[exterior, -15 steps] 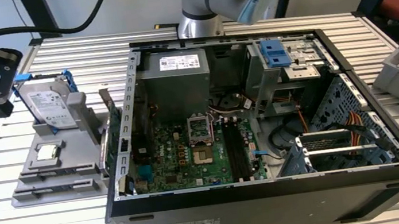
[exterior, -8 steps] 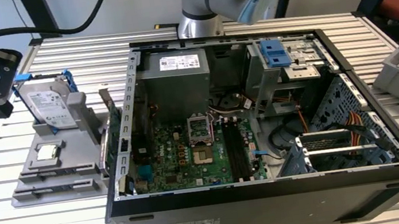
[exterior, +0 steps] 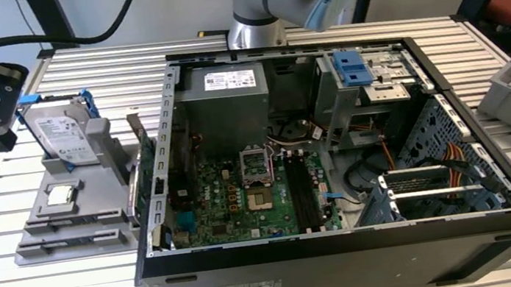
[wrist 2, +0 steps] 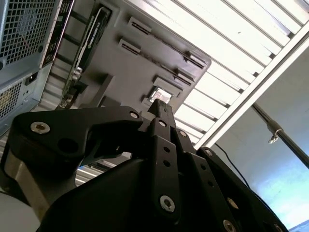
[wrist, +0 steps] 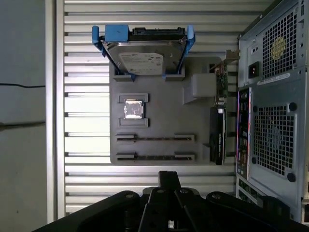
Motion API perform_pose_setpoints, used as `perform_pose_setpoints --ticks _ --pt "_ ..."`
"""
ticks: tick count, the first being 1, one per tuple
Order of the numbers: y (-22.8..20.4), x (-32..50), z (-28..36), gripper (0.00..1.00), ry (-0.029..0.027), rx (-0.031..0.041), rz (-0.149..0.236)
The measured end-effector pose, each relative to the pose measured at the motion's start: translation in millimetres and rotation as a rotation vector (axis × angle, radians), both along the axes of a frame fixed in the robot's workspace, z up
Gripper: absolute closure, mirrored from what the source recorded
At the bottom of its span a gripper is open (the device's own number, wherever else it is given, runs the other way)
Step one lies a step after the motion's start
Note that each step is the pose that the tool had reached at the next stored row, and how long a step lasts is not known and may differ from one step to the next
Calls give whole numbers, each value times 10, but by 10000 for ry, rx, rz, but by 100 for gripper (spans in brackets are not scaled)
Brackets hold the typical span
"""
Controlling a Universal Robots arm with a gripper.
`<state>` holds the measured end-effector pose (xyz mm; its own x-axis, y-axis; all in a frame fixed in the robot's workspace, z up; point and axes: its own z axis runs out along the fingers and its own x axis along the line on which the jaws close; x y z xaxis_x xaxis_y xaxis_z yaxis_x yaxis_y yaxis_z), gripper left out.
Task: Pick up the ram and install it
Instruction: 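Pick up the ram and move it above insertion slot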
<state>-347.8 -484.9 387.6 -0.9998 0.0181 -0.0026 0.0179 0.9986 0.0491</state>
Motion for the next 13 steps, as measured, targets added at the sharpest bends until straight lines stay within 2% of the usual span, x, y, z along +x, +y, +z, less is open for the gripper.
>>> perform_pose_setpoints --ticks 4,13 --pt "-1 0 0 100 0 0 88" --pt "4 -2 0 100 0 0 739"
